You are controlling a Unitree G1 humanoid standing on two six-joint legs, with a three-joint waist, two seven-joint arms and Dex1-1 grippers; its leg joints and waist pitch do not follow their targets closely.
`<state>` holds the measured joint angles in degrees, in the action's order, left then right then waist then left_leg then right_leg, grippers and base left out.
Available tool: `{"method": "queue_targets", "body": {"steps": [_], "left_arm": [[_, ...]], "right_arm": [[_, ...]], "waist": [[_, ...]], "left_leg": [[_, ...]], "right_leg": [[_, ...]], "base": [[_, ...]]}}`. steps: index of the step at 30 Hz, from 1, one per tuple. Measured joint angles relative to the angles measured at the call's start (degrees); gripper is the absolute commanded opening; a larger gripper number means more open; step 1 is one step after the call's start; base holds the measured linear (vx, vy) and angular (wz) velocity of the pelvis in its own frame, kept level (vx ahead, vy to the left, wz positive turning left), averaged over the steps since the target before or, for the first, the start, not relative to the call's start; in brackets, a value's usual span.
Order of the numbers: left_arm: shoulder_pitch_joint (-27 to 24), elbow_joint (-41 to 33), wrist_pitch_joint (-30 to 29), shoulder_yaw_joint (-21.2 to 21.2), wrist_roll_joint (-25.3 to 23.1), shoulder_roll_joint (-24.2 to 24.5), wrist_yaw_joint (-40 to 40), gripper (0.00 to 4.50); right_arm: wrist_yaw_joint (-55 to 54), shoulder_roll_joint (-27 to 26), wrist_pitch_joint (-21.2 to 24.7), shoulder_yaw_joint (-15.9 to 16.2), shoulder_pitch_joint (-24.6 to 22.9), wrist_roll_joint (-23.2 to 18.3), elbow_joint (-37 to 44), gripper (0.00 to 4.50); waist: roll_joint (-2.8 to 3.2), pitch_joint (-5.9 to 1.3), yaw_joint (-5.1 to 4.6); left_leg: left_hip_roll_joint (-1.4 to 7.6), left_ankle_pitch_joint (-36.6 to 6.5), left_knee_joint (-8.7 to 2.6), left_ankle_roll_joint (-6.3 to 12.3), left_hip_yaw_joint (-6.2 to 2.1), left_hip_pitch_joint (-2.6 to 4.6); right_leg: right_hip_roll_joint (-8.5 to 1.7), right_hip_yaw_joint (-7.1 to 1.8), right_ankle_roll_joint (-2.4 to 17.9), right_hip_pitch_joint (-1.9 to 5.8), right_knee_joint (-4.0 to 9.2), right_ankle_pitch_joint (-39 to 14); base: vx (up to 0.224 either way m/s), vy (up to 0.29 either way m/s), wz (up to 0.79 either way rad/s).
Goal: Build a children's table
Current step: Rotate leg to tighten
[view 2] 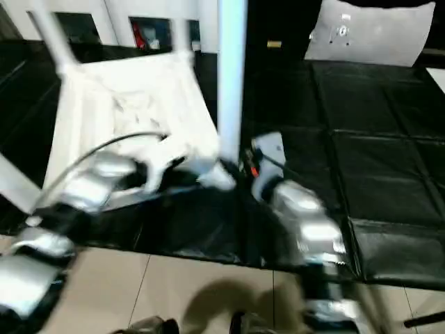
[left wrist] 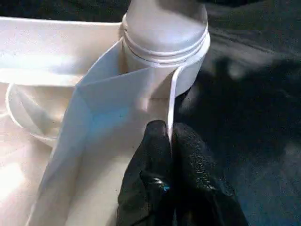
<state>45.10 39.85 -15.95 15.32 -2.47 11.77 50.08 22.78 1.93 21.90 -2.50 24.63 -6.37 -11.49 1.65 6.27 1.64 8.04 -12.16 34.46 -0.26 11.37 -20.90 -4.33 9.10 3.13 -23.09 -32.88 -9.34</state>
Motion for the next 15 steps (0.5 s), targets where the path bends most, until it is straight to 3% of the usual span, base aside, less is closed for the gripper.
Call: {"method": "queue_targets", "body": {"steps": [4,7,9,12,13,15], "left_arm": [[0.0,-0.9,-2.5,-0.8,-0.9,-3.2,-5.4,0.00],[-0.1,-1.5,-2.9,-0.8,-1.2,-3.7,-6.0,0.00],[-0.3,-2.0,-2.9,-0.7,-1.3,-3.7,-6.0,0.00],[-0.8,-2.8,-2.1,-0.4,-1.3,-2.8,-4.7,0.00],[-1.8,-4.1,-1.0,-0.2,-1.1,-1.5,-2.8,0.00],[-2.6,-5.0,0.0,-0.1,-0.6,-0.2,-0.8,0.00]], "right_arm": [[-10.2,-4.0,-0.7,-0.3,0.6,3.2,0.0,1.94],[-11.2,-4.2,-1.4,-0.3,0.5,3.9,-0.2,1.94],[-11.0,-4.1,-1.8,-0.3,0.4,3.9,-0.2,2.47],[-7.6,-2.8,-3.0,-0.2,-0.1,3.1,-0.2,2.67],[-3.6,-0.9,-3.7,0.2,-0.7,1.4,-0.2,2.97],[0.2,0.9,-4.1,0.3,-1.1,-0.1,-0.2,3.05]], "waist": [[0.01,-0.01,0.12],[0.01,0.00,0.16],[0.01,0.00,0.16],[-0.01,0.01,0.09],[-0.01,0.02,-0.05],[-0.03,0.03,0.01]], "left_leg": [[-0.01,0.0,-0.05,0.02,0.01,-0.01],[-0.02,0.0,-0.05,0.05,0.01,-0.06],[-0.02,0.0,-0.06,0.06,0.01,-0.09],[-0.02,-0.1,-0.08,0.08,0.02,-0.15],[-0.02,-0.1,-0.12,0.12,0.02,-0.19],[-0.02,-0.1,-0.14,0.15,0.02,-0.26]], "right_leg": [[0.00,0.00,0.0,-0.01,0.11,0.0],[-0.01,-0.01,0.0,-0.01,0.18,0.0],[-0.01,0.00,0.0,-0.04,0.19,0.0],[0.00,0.00,0.0,-0.10,0.19,0.0],[0.00,-0.01,0.1,-0.16,0.19,0.1],[0.00,-0.01,0.3,-0.26,0.13,0.1]], "base": [[0.000,0.000,0.00],[0.000,0.000,0.00],[0.000,0.000,0.00],[0.000,0.000,0.00],[0.000,0.000,0.00],[0.000,0.000,0.00]]}}
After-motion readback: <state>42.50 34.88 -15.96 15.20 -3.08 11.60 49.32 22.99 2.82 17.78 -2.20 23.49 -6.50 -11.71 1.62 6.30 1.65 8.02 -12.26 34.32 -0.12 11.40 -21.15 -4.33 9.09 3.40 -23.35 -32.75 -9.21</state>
